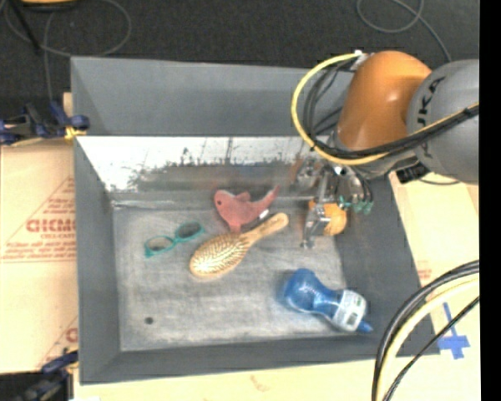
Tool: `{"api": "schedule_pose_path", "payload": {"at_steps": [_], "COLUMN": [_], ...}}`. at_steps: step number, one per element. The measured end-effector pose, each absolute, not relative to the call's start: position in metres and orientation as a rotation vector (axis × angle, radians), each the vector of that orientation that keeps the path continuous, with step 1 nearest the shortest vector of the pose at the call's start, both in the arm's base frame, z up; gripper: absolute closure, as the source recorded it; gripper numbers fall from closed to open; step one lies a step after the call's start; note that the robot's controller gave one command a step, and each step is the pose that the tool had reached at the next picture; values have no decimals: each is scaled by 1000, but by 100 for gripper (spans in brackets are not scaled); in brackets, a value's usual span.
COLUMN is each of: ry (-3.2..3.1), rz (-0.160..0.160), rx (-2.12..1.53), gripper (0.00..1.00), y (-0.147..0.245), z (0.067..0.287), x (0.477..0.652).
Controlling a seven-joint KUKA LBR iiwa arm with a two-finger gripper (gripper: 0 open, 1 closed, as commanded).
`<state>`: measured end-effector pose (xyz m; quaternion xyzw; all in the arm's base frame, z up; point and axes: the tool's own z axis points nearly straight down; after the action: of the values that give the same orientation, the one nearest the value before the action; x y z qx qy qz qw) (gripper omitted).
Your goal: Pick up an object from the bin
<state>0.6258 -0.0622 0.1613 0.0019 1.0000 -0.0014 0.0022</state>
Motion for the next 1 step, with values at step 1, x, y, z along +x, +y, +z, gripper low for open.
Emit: {"api": "schedule_pose_path", "payload": {"at_steps": [1], "ry": [3127], "rz": [-1], "rx": [22], "gripper": [100], "y": [-35], "z": [78], "x": [636]}}
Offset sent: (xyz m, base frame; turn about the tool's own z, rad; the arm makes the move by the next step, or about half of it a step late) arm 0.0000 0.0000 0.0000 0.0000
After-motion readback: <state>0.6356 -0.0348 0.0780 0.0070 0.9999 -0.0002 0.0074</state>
